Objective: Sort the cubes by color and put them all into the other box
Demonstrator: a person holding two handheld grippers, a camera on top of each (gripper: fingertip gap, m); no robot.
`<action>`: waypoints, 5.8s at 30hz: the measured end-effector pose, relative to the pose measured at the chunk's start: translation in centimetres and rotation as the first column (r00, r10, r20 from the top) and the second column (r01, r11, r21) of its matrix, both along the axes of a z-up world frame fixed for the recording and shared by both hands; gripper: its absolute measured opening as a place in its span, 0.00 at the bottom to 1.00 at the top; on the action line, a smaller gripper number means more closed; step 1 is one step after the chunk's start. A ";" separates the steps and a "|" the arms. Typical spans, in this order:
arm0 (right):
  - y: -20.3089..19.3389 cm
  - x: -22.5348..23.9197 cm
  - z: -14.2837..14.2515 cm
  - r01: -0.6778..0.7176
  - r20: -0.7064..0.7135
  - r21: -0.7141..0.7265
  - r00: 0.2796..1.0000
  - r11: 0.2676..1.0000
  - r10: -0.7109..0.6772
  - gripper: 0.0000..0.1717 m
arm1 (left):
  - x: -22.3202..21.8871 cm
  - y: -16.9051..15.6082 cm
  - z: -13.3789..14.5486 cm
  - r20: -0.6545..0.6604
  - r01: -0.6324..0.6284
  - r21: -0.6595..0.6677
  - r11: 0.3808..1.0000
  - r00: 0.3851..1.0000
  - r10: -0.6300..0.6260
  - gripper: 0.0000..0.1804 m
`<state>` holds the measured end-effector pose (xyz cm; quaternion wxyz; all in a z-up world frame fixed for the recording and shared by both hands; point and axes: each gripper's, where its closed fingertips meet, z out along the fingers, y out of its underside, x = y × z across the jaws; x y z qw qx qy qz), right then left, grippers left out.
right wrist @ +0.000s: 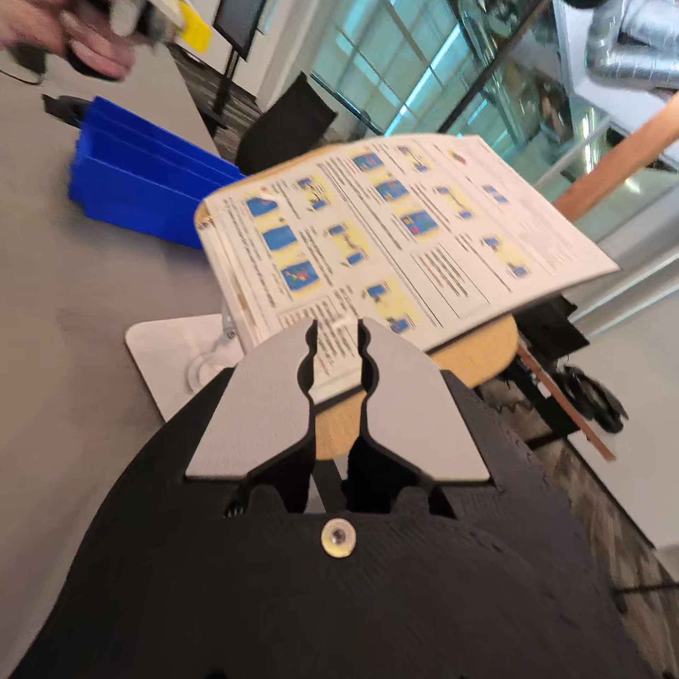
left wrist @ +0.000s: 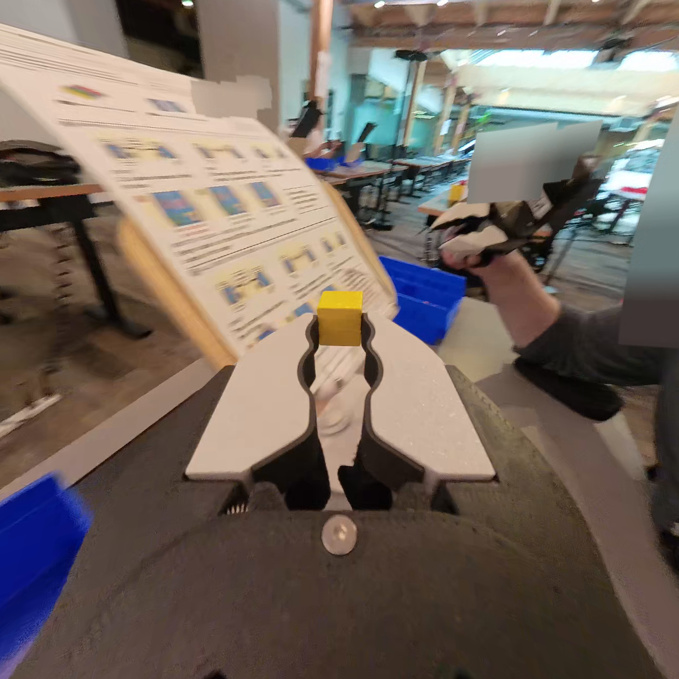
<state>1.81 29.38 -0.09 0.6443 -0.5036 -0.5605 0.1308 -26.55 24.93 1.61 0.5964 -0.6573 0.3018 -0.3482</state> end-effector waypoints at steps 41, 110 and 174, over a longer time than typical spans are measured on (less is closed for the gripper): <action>-8.2 -9.8 -5.9 -0.255 0.128 0.342 0.966 0.904 0.223 0.14 | 21.3 -4.6 -7.8 0.373 0.657 -0.237 0.716 0.742 -0.557 0.12; 17.6 20.8 -15.0 0.672 0.352 -0.449 0.739 0.589 -0.574 0.14 | 13.3 -1.9 -2.5 -0.030 0.219 0.074 0.973 0.976 -0.217 0.01; 9.6 38.1 -11.9 0.890 0.259 -0.347 0.393 0.294 -0.882 0.45 | -28.7 0.4 -15.5 -0.438 -0.893 0.036 0.448 0.389 0.811 0.34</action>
